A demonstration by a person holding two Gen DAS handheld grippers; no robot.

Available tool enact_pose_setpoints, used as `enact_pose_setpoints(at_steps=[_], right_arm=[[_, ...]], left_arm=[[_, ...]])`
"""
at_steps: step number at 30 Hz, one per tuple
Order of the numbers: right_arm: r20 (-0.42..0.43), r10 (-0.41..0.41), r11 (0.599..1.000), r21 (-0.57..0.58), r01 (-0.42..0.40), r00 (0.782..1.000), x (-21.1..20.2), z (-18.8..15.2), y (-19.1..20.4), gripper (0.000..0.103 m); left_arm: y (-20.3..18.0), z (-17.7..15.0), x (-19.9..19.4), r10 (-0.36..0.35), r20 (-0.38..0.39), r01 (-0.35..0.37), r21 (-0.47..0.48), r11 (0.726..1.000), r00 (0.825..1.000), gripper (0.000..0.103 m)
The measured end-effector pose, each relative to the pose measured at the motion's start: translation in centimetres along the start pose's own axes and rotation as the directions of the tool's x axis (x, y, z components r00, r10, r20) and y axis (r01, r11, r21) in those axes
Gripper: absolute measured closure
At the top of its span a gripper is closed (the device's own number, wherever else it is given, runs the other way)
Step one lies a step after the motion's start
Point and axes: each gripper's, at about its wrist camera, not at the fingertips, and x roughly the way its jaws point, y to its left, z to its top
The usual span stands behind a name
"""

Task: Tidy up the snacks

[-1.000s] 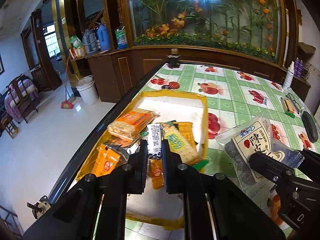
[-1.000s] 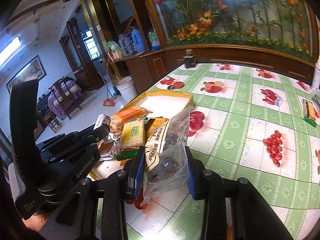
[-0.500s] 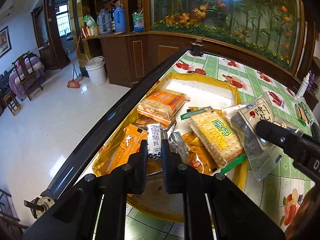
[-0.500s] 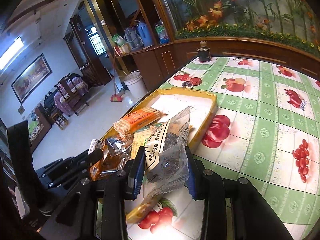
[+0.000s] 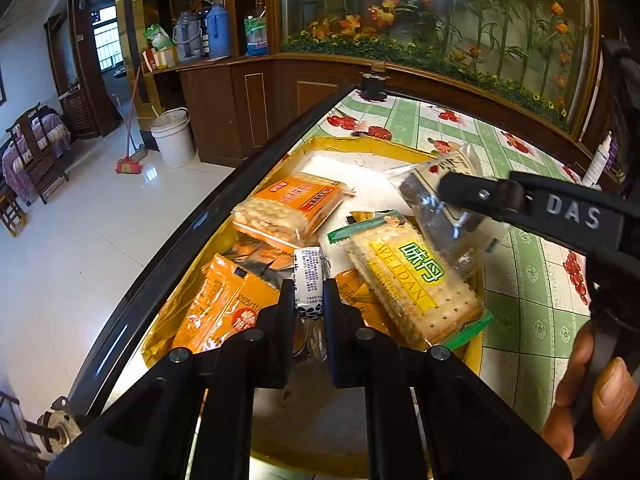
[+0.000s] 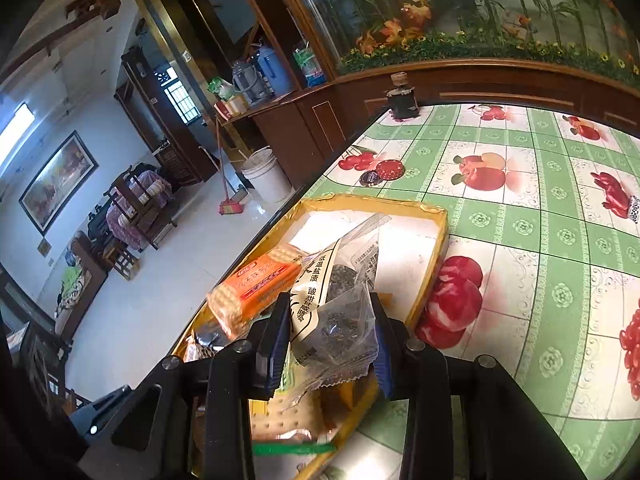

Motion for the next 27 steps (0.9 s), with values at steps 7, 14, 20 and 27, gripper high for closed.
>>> enact_pose_setpoints(at_steps=[7, 14, 20, 27], right_arm=[[-0.009, 0.004, 1.0, 0.03, -0.004, 1.0, 2.0, 0.6, -0.4, 0.067], [-0.022, 0.014, 0.999, 0.043, -0.013, 1.0, 3.5, 0.5, -0.6, 0.067], [-0.027, 0.018, 0.999, 0.052, -0.017, 0.999, 4.2, 0.7, -0.7, 0.067], [-0.036, 0.023, 0.997, 0.073, -0.02, 0.999, 4.6, 0.9, -1.2, 0.063]], left_arm=[[-0.6, 0.4, 1.2, 0.01, -0.009, -0.01, 0.017, 1.0, 1.0, 0.092], [-0.9, 0.3, 2.2, 0.017, -0.027, -0.016, 0.024, 1.0, 1.0, 0.092], [-0.9, 0.3, 2.7, 0.022, -0.038, -0.021, 0.025, 0.999, 0.999, 0.092], [-1.3, 0.1, 3.4, 0.028, -0.056, -0.027, 0.03, 0.999, 0.998, 0.092]])
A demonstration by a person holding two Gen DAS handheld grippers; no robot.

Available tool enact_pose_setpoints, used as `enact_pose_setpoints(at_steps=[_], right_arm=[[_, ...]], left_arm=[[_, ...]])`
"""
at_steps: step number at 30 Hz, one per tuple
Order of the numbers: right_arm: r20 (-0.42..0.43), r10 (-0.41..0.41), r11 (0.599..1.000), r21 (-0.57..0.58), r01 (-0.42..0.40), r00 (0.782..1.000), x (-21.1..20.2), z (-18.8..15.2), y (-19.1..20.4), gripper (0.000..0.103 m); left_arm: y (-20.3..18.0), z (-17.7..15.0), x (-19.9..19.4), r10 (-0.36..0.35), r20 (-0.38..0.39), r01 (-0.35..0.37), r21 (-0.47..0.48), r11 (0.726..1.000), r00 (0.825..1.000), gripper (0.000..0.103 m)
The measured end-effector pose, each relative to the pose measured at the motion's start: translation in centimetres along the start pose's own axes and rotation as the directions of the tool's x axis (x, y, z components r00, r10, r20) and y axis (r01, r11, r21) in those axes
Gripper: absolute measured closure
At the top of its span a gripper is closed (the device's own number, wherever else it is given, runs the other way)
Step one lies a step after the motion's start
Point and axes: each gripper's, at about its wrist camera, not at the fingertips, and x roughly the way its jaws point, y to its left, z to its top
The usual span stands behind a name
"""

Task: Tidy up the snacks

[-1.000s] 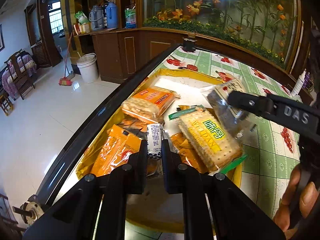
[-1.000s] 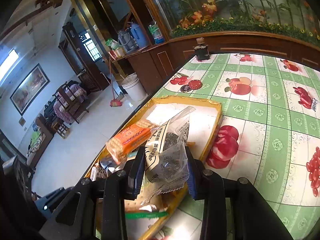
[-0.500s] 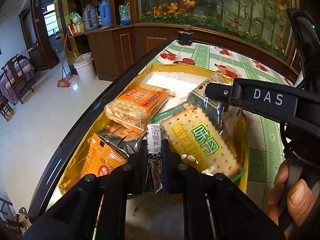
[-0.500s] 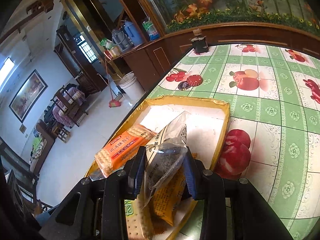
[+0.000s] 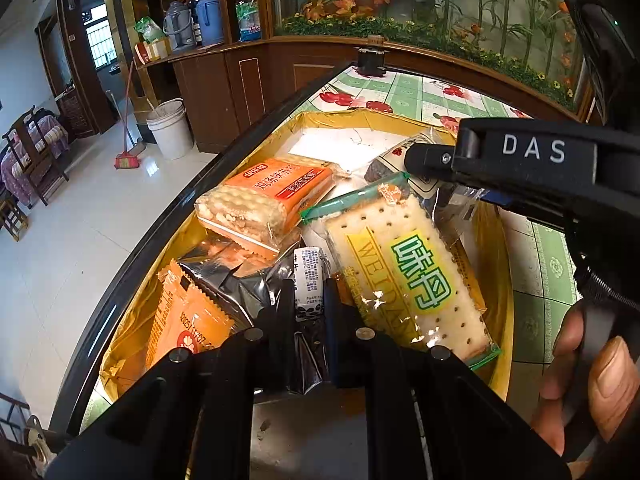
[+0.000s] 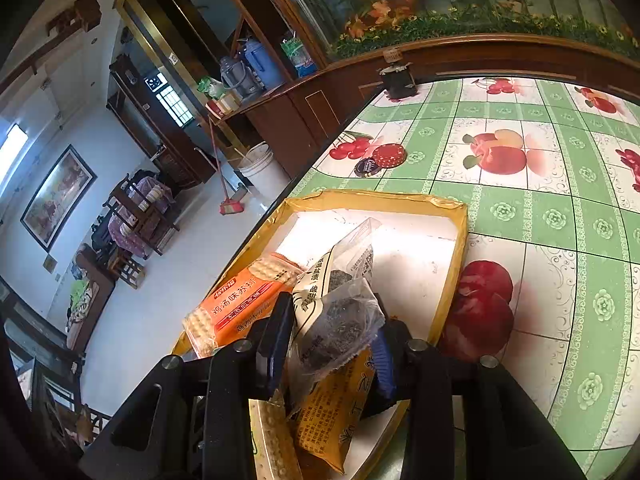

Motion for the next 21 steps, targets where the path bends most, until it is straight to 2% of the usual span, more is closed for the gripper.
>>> enact_pose_setpoints(at_steps=[6, 8, 9, 10, 11, 13, 15, 17, 18, 21], right_arm=[[0.009, -0.014, 1.0, 0.022, 0.014, 1.0, -0.4, 0.1, -0.6, 0.056], [0.009, -0.013, 0.999, 0.035, 0.013, 1.0, -0.8, 0.2, -0.8, 0.046], [0.017, -0.015, 0.999, 0.041, 0.014, 1.0, -1.1, 0.3, -0.9, 0.036], [0.033, -0.023, 0.999, 0.041, 0.022, 0.999, -1.6, 0.4, -0.9, 0.032], [0.045, -0.03, 0.999, 0.038, 0.028, 0.999, -2.0, 0.5, -0.9, 0.031], [0.06, -0.029, 0.999, 0.036, 0.027, 0.998, -3.0, 0.6, -1.0, 0.031], [0.066, -0.022, 0.999, 0.037, 0.019, 0.998, -4.0, 0.5, -1.0, 0.031], [0.077, -0.021, 0.999, 0.035, 0.018, 0.997, -5.2, 0.2, -1.2, 0.031], [0.084, -0.023, 0.999, 0.035, 0.02, 0.996, -5.8, 0.0, -1.3, 0.029], [0.091, -0.03, 0.999, 0.046, 0.026, 0.995, -7.3, -0.8, -2.0, 0.027]], left_arm=[[0.1, 0.2, 0.1, -0.007, -0.017, 0.007, -0.01, 1.0, 1.0, 0.092], [0.1, 0.3, 0.0, -0.004, -0.029, 0.004, -0.015, 1.0, 1.0, 0.091], [0.1, 0.3, -0.2, 0.005, -0.024, -0.005, -0.014, 1.0, 1.0, 0.086], [0.1, 0.3, -0.4, 0.022, -0.015, -0.022, -0.009, 1.0, 1.0, 0.082], [0.1, 0.3, -0.8, 0.041, -0.003, -0.041, -0.005, 0.999, 0.999, 0.075], [0.2, 0.2, -1.3, 0.035, 0.01, -0.035, -0.008, 0.999, 0.999, 0.07], [0.3, 0.0, -2.1, 0.053, 0.031, -0.053, -0.017, 0.998, 0.998, 0.048], [0.4, -0.2, -3.3, 0.082, 0.07, -0.08, -0.02, 0.997, 0.994, 0.035], [0.4, -0.3, -3.9, 0.069, 0.084, -0.068, -0.022, 0.997, 0.994, 0.027], [0.1, -0.3, -5.1, 0.037, 0.109, -0.035, -0.021, 0.999, 0.993, 0.025]])
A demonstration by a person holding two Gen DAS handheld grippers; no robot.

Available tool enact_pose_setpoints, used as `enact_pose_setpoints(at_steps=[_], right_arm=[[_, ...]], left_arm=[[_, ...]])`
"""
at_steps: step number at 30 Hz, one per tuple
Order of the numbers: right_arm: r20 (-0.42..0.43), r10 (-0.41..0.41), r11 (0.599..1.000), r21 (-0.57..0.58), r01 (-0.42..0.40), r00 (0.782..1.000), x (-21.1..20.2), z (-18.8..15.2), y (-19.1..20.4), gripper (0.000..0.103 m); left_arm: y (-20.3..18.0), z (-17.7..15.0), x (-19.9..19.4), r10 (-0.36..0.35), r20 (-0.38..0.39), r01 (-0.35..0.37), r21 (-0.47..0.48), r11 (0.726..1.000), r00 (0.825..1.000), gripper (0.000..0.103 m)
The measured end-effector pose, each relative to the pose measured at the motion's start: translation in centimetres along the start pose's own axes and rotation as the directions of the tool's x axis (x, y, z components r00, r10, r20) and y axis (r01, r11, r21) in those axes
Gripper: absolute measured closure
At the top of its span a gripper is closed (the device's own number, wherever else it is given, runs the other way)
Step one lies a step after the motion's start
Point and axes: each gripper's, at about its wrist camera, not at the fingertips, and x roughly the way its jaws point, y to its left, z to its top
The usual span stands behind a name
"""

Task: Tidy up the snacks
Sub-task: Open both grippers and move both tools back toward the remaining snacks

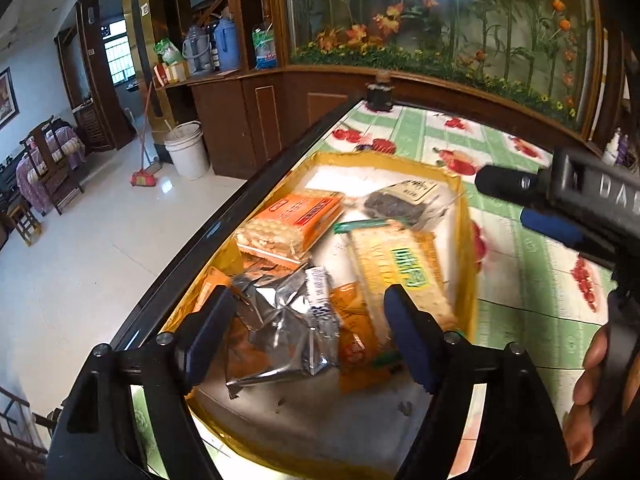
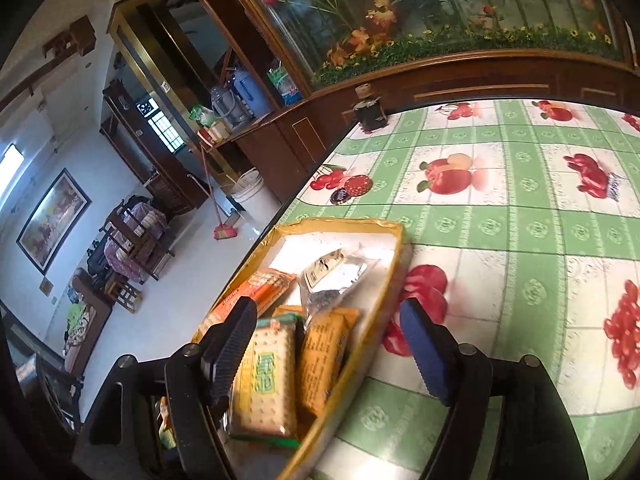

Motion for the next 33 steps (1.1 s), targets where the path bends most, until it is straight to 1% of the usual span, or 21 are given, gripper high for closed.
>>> enact_pose_setpoints(at_steps=[5, 9, 13, 18, 21, 26, 30, 32, 33], right_arm=[[0.005, -0.026, 1.0, 0.008, 0.026, 1.0, -2.9, -1.5, -1.8, 0.027], [0.026, -0.064, 0.998, 0.029, 0.063, 0.998, -5.9, -2.7, -4.4, 0.027], [0.055, -0.121, 0.991, 0.067, 0.117, 0.991, -9.2, -3.9, -7.6, 0.027], [0.084, -0.191, 0.973, 0.146, 0.178, 0.978, -13.0, -5.3, -12.1, 0.026], [0.089, -0.224, 0.961, 0.186, 0.205, 0.971, -14.5, -6.1, -14.3, 0.026], [0.102, -0.263, 0.949, 0.207, 0.238, 0.959, -16.9, -7.3, -16.3, 0.026], [0.106, -0.317, 0.933, 0.214, 0.29, 0.942, -19.0, -8.7, -17.7, 0.026], [0.103, -0.329, 0.927, 0.225, 0.3, 0.939, -19.7, -9.1, -18.4, 0.026], [0.103, -0.335, 0.924, 0.229, 0.305, 0.936, -20.2, -9.4, -18.8, 0.026]], left_arm=[[-2.1, -0.1, -2.1, -0.035, 0.033, 0.034, 0.045, 0.998, 0.999, 0.025], [-4.2, -0.4, -3.6, -0.081, 0.049, 0.077, 0.09, 0.993, 0.995, 0.025], [-6.7, -0.9, -4.9, -0.133, 0.057, 0.124, 0.14, 0.982, 0.99, 0.025], [-10.0, -1.8, -5.9, -0.186, 0.042, 0.173, 0.21, 0.962, 0.982, 0.025], [-11.5, -2.4, -6.5, -0.205, 0.036, 0.19, 0.247, 0.95, 0.978, 0.025], [-13.6, -3.6, -7.6, -0.247, 0.021, 0.231, 0.291, 0.929, 0.969, 0.025], [-15.3, -4.5, -8.2, -0.272, 0.006, 0.255, 0.323, 0.911, 0.962, 0.025], [-16.0, -4.9, -8.4, -0.295, -0.013, 0.283, 0.326, 0.902, 0.955, 0.025], [-16.4, -5.2, -8.4, -0.314, -0.029, 0.306, 0.323, 0.896, 0.949, 0.025]])
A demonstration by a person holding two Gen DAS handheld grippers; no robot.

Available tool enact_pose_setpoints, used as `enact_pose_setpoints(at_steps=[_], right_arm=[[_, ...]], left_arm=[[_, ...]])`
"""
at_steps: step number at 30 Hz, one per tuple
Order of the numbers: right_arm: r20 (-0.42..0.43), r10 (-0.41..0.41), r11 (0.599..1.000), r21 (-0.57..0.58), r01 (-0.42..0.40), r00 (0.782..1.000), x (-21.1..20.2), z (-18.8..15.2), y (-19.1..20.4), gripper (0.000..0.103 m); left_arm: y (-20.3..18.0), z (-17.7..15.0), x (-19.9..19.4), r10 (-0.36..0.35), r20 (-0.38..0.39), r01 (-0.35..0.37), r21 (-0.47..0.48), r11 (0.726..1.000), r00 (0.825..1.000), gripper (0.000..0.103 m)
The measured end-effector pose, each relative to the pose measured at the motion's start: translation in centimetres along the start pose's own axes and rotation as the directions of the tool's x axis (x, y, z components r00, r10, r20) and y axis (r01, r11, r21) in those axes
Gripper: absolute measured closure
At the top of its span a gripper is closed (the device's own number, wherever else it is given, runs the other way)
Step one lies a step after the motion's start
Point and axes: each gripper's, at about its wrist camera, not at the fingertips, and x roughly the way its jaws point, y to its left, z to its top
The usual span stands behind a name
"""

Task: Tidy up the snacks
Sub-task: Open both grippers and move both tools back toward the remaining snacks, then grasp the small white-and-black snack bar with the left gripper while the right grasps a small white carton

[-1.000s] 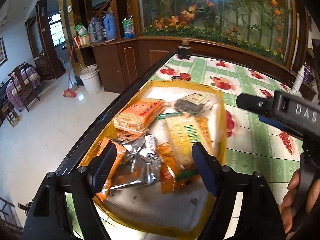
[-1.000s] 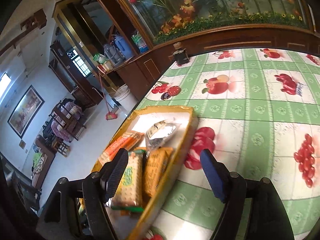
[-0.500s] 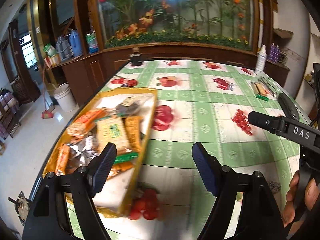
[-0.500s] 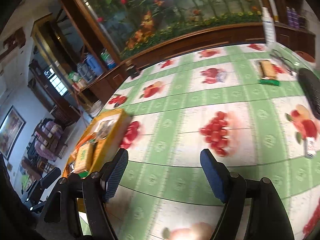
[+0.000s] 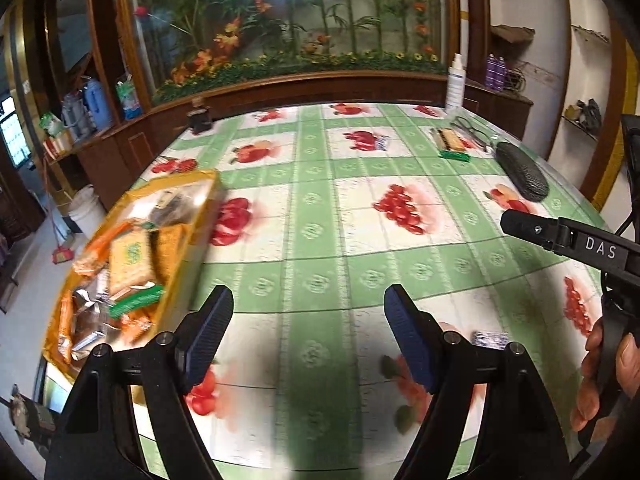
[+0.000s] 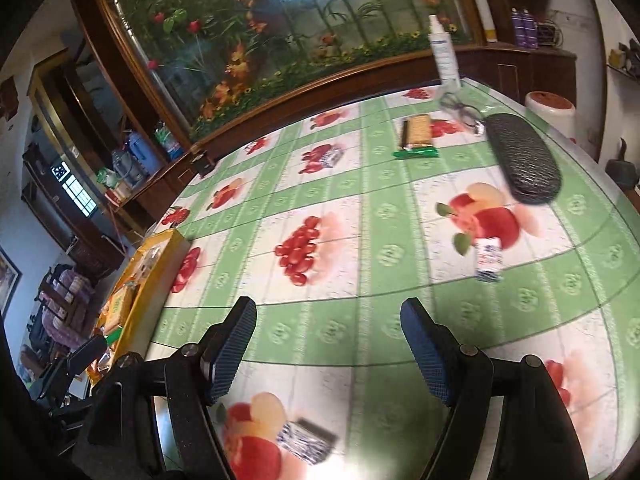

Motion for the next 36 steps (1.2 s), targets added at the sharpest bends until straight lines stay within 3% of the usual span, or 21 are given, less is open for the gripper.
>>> enact_pose_setpoints(at_steps=[15, 29, 36], right_arm=[[0.012, -0.105, 0.993, 0.05, 0.105, 0.994, -2.4, -1.3, -5.7, 0.026], [0.011, -0.133, 0.989, 0.073, 0.132, 0.991, -2.8, -1.8, -8.1, 0.026], [-0.022, -0.144, 0.988, 0.048, 0.145, 0.989, -1.1, -1.4, -8.0, 0.026]], left_arm=[[-7.5, -1.6, 0.1, -0.086, -0.061, 0.094, 0.13, 0.987, 0.994, 0.025], [-9.7, -3.0, 1.6, -0.172, -0.139, 0.189, 0.121, 0.974, 0.975, 0.025], [-11.1, -3.5, 2.4, -0.176, -0.167, 0.202, 0.155, 0.967, 0.97, 0.025]])
